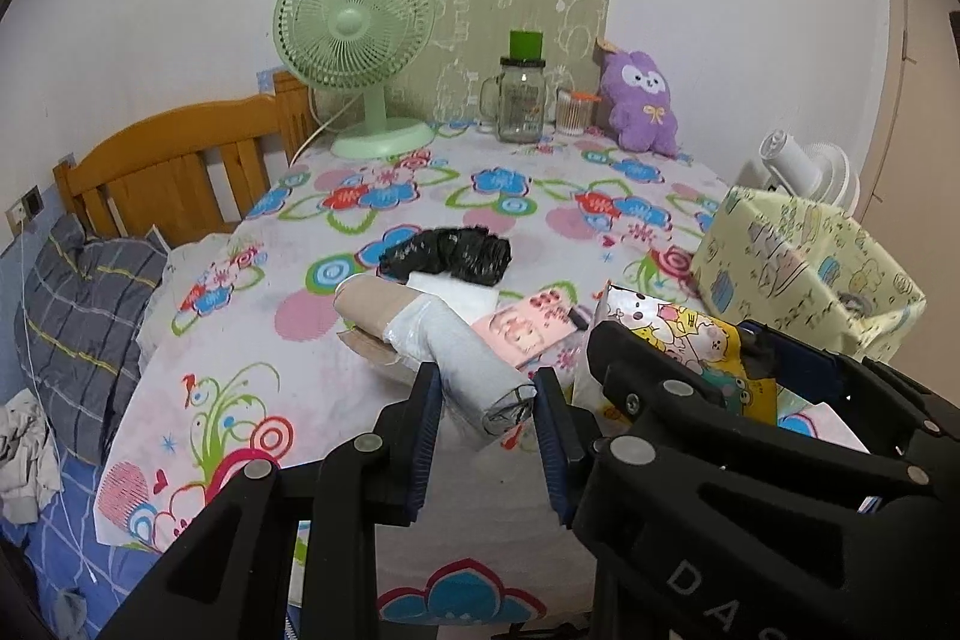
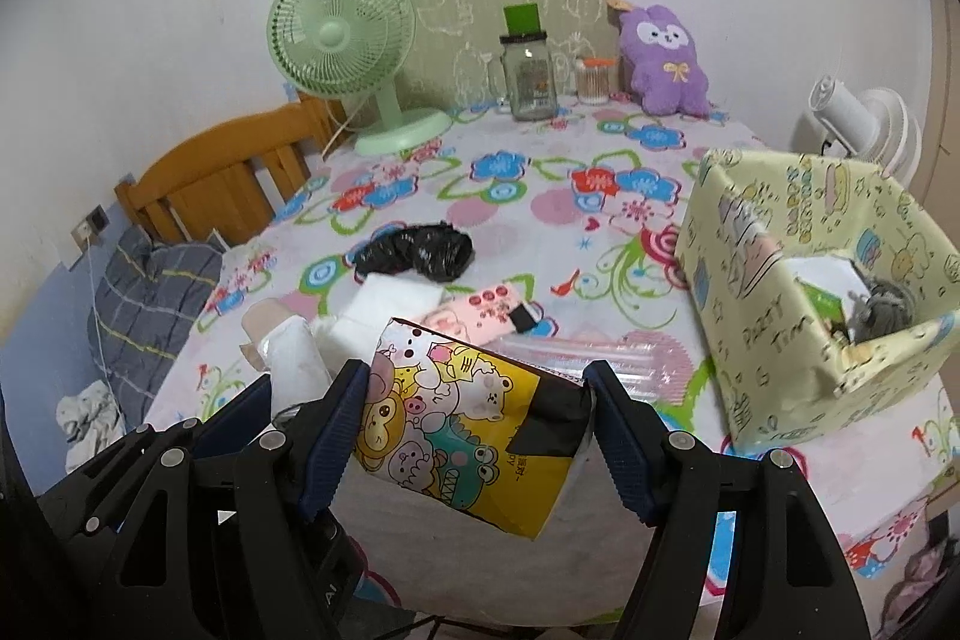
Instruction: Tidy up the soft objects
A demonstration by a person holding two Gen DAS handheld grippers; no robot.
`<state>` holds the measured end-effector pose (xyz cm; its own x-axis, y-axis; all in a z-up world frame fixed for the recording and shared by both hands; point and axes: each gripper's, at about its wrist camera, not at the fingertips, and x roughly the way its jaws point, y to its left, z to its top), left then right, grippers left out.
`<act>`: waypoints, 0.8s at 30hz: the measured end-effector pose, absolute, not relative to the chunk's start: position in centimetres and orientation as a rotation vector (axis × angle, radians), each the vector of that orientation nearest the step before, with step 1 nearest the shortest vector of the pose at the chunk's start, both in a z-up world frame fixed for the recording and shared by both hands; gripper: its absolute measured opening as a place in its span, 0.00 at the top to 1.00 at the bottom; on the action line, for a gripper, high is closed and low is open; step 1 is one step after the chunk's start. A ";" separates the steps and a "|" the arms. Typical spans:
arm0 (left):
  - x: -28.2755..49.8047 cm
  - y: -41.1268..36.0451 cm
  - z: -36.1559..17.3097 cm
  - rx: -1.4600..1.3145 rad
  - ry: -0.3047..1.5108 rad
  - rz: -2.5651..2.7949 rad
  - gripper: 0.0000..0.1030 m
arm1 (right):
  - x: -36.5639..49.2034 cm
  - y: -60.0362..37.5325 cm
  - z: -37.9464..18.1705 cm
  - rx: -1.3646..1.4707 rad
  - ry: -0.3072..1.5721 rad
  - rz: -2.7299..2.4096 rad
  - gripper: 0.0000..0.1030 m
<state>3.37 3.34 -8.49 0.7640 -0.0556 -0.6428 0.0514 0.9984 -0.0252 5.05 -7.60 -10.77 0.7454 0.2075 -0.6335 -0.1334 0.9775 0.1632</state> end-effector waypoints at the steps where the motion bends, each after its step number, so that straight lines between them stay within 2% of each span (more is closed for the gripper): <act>1: 3.4 3.3 -8.2 -0.009 0.694 -0.058 0.70 | 5.1 -7.7 -10.5 0.109 0.700 0.186 0.27; 24: 4.3 -0.5 -3.9 -0.039 0.608 -0.043 0.70 | 5.5 -11.6 -5.6 0.104 0.604 0.186 0.27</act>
